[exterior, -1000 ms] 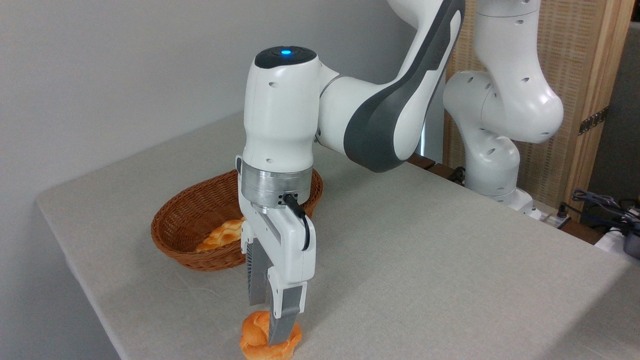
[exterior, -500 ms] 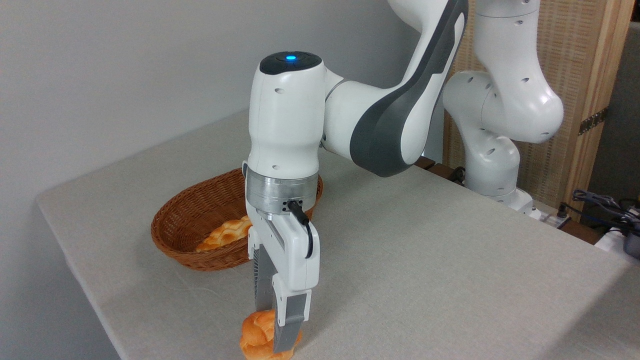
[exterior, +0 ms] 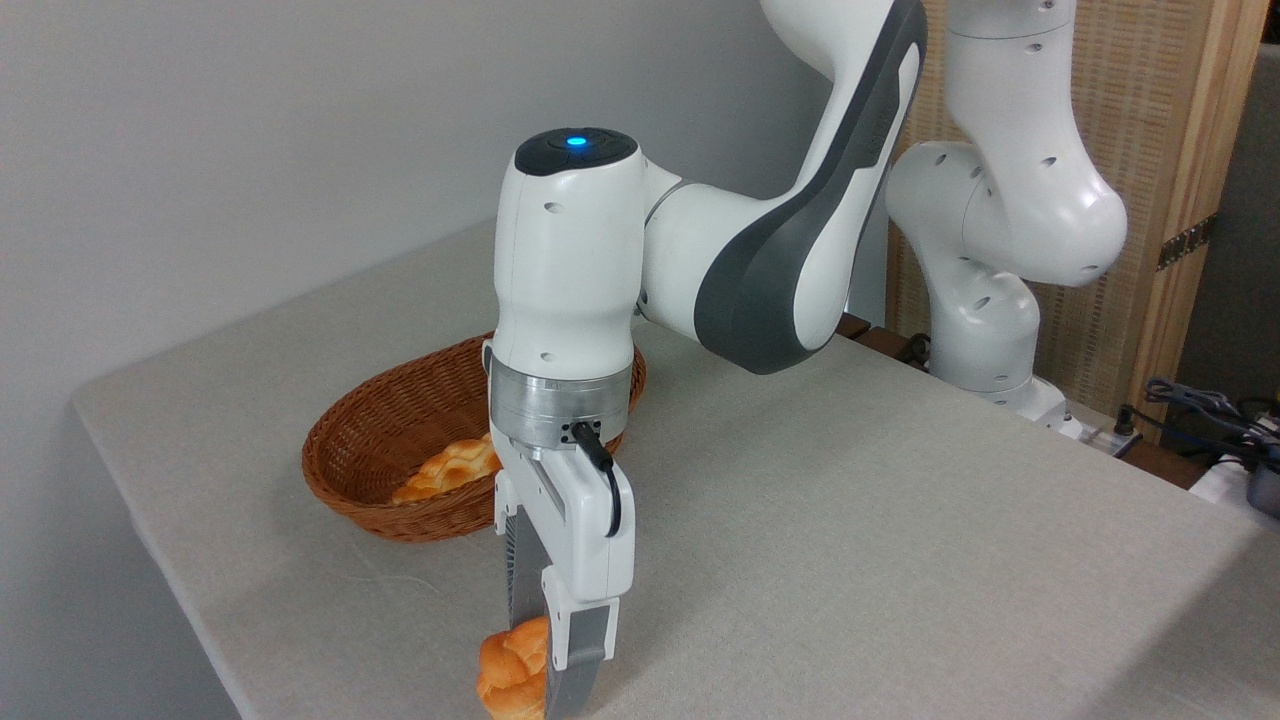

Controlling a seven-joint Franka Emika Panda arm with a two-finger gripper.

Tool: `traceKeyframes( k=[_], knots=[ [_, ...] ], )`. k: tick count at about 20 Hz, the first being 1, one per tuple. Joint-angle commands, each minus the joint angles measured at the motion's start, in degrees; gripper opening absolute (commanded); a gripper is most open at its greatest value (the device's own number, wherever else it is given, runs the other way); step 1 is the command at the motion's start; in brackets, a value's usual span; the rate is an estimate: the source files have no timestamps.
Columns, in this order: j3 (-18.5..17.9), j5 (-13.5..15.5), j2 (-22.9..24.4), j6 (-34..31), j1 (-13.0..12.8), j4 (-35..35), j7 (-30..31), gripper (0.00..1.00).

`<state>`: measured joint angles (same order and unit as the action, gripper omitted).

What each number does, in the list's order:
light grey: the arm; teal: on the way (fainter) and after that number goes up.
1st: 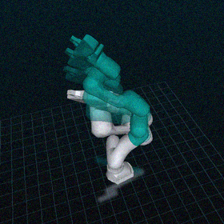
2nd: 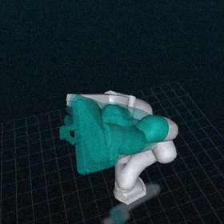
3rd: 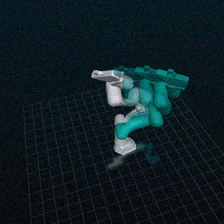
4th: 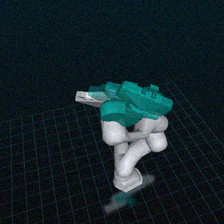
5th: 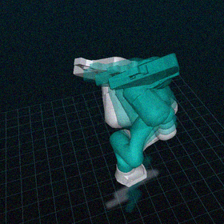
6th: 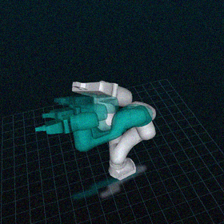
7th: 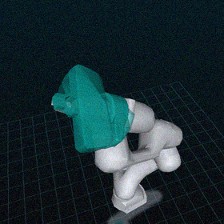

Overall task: Put bread into the basket
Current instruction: 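Close the gripper fingers on the orange bread roll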

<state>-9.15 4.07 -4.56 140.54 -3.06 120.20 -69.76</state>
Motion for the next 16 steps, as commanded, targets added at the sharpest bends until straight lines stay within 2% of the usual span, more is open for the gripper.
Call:
traceKeyframes(
  k=[1, 16],
  knots=[
    [-0.4, 0.3, -0.4, 1.6, -0.3, 0.7, -1.1, 0.34],
    [-0.3, 0.3, 0.1, 0.6, -0.3, 0.4, -0.8, 0.35]
  ],
)
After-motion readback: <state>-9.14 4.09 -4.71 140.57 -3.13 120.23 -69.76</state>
